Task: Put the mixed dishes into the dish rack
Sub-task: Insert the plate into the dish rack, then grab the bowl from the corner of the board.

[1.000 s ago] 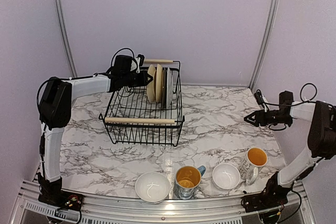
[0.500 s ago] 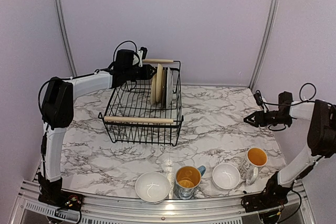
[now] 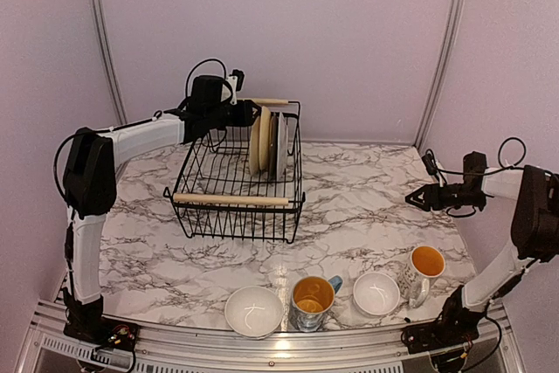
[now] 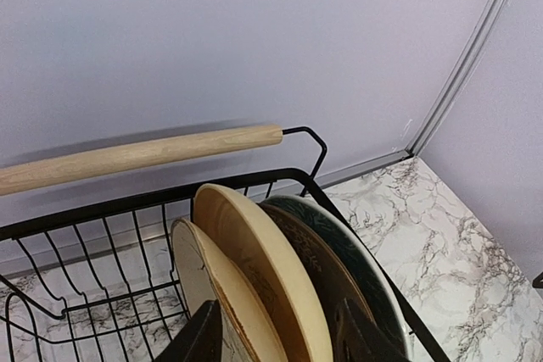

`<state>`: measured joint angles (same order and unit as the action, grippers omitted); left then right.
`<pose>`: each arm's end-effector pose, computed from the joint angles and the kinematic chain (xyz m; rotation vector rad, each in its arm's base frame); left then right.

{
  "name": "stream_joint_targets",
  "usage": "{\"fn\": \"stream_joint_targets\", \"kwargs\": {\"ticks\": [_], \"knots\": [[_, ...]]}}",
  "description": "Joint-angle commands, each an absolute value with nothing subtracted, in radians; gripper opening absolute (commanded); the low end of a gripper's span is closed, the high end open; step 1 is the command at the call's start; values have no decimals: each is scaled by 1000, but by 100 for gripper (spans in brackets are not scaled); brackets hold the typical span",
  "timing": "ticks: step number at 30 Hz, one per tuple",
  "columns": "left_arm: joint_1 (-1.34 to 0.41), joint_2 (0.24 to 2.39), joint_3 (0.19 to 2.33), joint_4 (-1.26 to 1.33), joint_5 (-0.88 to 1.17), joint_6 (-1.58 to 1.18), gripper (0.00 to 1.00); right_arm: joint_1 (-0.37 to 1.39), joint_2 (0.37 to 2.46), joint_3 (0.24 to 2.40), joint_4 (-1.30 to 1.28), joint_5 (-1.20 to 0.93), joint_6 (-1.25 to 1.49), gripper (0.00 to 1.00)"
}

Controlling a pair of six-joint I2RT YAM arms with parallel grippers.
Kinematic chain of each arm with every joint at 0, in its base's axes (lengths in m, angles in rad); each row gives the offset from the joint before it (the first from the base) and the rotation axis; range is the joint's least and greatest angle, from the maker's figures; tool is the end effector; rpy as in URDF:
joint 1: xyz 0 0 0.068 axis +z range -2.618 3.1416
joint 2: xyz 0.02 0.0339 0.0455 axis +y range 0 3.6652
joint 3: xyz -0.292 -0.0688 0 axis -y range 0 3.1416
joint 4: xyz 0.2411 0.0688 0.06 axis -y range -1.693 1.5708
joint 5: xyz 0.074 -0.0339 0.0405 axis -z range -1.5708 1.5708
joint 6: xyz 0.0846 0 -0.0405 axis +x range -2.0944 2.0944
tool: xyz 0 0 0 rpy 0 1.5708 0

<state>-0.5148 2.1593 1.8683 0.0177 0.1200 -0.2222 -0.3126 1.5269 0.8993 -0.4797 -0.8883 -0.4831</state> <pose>0.5019 -0.2956 0.3020 0.3600 1.8537 -0.6209 0.3004 -0.0281 0.1983 -0.4478 2.2429 0.7893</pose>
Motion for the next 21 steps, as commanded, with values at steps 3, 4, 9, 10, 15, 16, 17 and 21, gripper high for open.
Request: {"fn": "stream_joint_targets", "kwargs": {"ticks": [3, 4, 9, 10, 15, 16, 17, 21], "knots": [[-516, 2090, 1847, 2, 64, -204, 49, -316, 1526, 933, -495, -901, -492, 55], [-516, 2087, 1843, 2, 60, -204, 49, -316, 1525, 933, -495, -902, -492, 55], [-518, 2050, 1807, 15, 49, -202, 49, -315, 1523, 934, -496, -904, -491, 55], [-521, 2040, 1802, 15, 47, -199, 49, -315, 1522, 933, -497, -905, -490, 55], [-565, 1953, 1769, -13, -16, -129, 49, -315, 1518, 937, -502, -910, -497, 55], [-576, 1935, 1767, -36, -35, -110, 49, -314, 1517, 939, -504, -913, -499, 55], [-587, 1918, 1767, -54, -48, -88, 49, -316, 1516, 940, -506, -915, -500, 55], [-643, 1846, 1758, -112, -99, -31, 49, -314, 1506, 946, -517, -928, -512, 55]]}}
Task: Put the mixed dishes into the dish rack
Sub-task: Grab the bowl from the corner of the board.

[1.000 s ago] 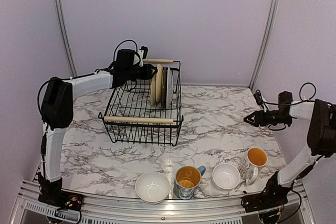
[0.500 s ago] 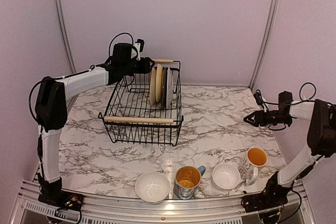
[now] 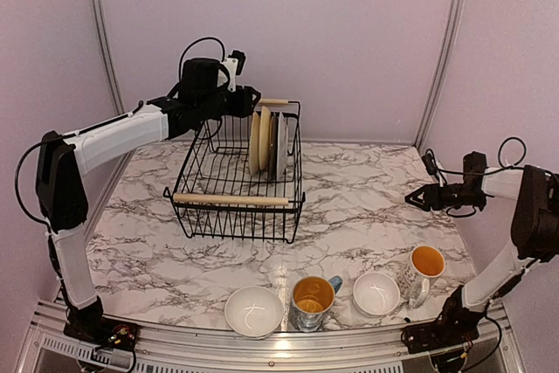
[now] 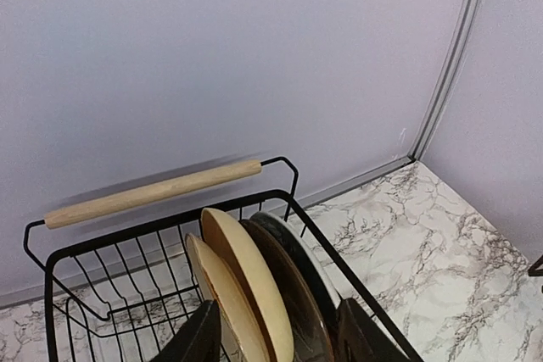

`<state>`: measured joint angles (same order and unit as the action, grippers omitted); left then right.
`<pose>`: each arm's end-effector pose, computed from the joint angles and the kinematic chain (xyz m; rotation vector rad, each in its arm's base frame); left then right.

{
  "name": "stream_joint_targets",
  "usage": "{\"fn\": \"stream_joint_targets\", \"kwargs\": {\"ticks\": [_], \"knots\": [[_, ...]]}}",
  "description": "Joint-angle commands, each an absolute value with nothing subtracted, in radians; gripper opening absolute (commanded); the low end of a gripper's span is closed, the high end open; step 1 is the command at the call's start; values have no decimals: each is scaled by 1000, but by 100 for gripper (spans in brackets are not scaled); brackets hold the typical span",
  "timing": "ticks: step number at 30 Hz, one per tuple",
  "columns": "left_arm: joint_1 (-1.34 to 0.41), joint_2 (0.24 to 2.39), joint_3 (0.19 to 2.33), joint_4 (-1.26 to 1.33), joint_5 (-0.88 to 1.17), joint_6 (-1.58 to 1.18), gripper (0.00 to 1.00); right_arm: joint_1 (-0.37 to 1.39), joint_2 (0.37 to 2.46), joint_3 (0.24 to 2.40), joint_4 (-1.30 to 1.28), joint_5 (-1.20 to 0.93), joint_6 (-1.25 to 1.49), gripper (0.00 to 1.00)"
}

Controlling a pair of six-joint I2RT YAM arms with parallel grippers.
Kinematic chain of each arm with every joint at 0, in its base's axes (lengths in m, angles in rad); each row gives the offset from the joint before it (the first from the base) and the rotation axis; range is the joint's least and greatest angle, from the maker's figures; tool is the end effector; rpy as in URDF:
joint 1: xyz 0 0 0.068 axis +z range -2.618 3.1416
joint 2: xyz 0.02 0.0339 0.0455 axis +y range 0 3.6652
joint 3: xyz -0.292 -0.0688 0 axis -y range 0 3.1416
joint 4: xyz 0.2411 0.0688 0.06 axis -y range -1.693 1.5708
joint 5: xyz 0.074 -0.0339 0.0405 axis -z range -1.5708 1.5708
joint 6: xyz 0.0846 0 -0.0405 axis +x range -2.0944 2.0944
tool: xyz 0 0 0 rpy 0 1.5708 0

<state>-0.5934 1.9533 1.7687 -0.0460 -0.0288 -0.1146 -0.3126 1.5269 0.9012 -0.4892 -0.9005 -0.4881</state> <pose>0.4419 -0.2951 0.3629 0.4130 1.7798 -0.4772 0.2996 -0.0272 0.1990 -0.4523 2.2380 0.8049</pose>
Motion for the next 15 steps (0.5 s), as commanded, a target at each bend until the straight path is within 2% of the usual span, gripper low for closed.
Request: {"fn": "stream_joint_targets", "kwargs": {"ticks": [1, 8, 15], "knots": [[-659, 1825, 1755, -125, -107, -25, 49, -314, 1502, 950, -521, -931, -516, 55], [-825, 1694, 1704, -252, -118, 58, 48, -307, 1456, 954, -545, -959, -544, 55], [-1050, 1667, 1745, -515, -160, 149, 47, -298, 1393, 951, -565, -960, -572, 55]]}}
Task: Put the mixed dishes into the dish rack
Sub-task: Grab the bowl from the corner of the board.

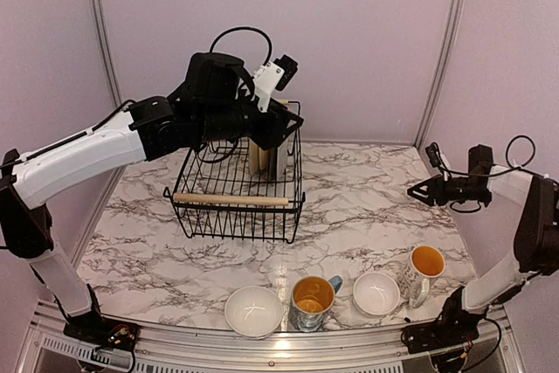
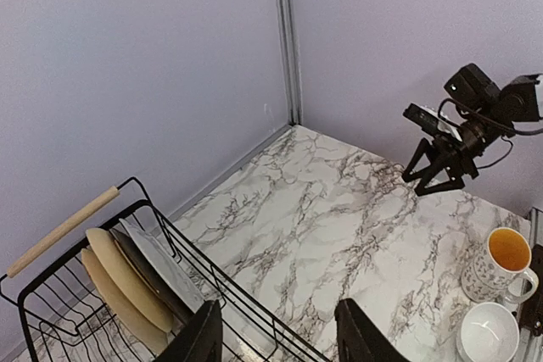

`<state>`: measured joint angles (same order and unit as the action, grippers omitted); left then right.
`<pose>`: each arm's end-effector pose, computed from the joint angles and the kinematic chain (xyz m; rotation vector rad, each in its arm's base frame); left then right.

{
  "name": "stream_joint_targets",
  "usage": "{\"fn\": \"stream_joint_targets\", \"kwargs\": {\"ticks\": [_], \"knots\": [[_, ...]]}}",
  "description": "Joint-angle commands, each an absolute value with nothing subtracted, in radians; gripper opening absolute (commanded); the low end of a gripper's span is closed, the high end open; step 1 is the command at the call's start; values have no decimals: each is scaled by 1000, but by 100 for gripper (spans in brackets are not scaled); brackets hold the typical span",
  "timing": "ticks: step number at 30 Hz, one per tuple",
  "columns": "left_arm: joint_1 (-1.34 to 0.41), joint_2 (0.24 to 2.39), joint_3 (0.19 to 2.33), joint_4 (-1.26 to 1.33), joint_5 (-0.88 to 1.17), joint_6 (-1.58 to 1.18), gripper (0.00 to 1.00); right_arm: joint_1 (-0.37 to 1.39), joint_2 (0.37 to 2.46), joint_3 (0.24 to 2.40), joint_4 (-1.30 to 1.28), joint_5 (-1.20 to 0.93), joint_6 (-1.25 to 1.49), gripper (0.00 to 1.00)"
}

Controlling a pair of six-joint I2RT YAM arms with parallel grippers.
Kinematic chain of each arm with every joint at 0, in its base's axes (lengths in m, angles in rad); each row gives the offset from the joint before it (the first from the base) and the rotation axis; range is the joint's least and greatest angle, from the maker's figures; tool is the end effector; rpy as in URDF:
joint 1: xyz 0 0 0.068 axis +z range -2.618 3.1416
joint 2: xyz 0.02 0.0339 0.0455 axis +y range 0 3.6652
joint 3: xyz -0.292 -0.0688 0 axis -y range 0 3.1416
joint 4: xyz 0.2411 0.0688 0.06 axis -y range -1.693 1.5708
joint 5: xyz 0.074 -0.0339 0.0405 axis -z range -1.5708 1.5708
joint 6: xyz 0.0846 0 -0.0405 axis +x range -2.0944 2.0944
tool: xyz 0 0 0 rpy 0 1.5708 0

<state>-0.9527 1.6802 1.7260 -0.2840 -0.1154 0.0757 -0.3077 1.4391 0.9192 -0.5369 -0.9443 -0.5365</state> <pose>0.2650 -0.3558 0.4374 0.8304 1.6396 -0.5169 0.2890 -0.0199 0.2276 -0.5426 2.1446 0.7853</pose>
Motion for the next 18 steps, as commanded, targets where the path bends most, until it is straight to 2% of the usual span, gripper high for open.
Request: {"fn": "stream_joint_targets", "kwargs": {"ticks": [1, 18], "knots": [[-1078, 1666, 1749, -553, -177, 153, 47, -298, 1385, 950, -568, -959, -576, 55], [-1431, 1643, 1571, -954, -173, -97, 38, -293, 1364, 954, -609, -979, -622, 56]]}}
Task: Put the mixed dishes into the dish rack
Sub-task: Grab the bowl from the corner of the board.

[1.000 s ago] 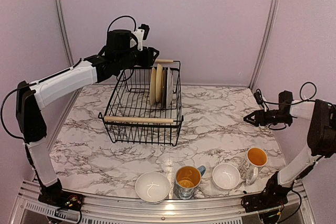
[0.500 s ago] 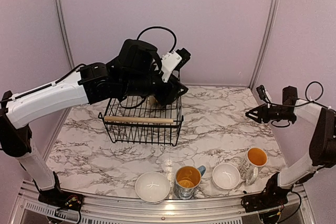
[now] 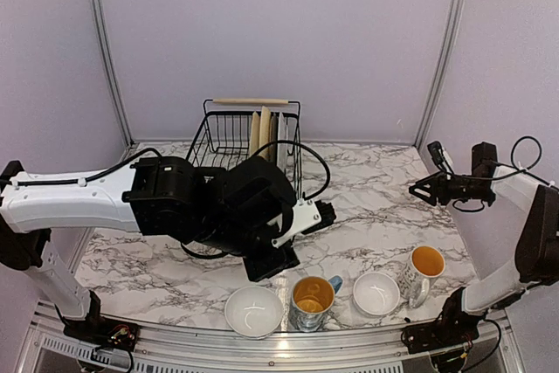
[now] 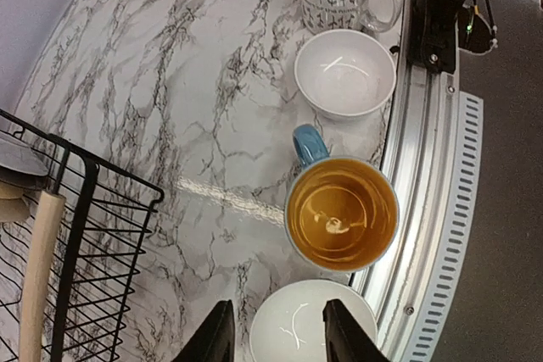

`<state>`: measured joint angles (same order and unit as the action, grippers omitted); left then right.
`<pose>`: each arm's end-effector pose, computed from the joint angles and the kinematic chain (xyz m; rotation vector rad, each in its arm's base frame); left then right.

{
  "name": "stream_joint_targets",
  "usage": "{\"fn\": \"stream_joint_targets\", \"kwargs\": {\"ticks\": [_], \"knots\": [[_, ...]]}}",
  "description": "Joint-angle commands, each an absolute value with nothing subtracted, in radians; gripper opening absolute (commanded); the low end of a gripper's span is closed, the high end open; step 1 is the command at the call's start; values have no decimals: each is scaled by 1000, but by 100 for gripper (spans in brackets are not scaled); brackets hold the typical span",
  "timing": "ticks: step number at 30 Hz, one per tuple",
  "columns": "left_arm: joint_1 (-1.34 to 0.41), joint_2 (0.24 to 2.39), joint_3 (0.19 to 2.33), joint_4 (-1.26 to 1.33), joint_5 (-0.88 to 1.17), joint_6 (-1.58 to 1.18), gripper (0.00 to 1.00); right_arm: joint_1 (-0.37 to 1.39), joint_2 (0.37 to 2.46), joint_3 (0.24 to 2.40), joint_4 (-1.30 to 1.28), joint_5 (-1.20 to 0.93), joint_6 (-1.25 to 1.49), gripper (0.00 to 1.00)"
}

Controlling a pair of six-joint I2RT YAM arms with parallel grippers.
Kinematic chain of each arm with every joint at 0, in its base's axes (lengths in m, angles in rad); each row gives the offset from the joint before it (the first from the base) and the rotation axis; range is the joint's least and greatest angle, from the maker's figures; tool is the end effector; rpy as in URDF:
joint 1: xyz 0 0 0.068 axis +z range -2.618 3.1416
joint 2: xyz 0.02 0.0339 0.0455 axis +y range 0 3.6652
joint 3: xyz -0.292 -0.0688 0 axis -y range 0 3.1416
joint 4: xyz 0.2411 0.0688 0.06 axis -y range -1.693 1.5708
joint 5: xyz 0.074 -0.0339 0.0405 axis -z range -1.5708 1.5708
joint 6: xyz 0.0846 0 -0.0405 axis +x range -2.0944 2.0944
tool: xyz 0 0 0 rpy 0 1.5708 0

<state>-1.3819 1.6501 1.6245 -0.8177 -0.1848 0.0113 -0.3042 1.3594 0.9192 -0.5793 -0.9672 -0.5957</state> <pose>0.0885 -0.3803 0.3410 1.4966 1.9231 -0.4120 0.2750 -0.0133 0.2466 -0.6264 2.0746 0.7501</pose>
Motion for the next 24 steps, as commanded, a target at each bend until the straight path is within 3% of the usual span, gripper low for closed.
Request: {"fn": "stream_joint_targets", "kwargs": {"ticks": [1, 19, 24], "knots": [[-1451, 1644, 1547, -958, -162, -117, 38, -293, 1363, 954, -608, -977, -623, 56], [-1596, 1841, 1477, -965, -34, -227, 38, -288, 1373, 954, -612, -961, -628, 56], [-1597, 1879, 1482, -966, -44, -223, 33, -288, 1372, 954, -614, -958, -627, 56]]}}
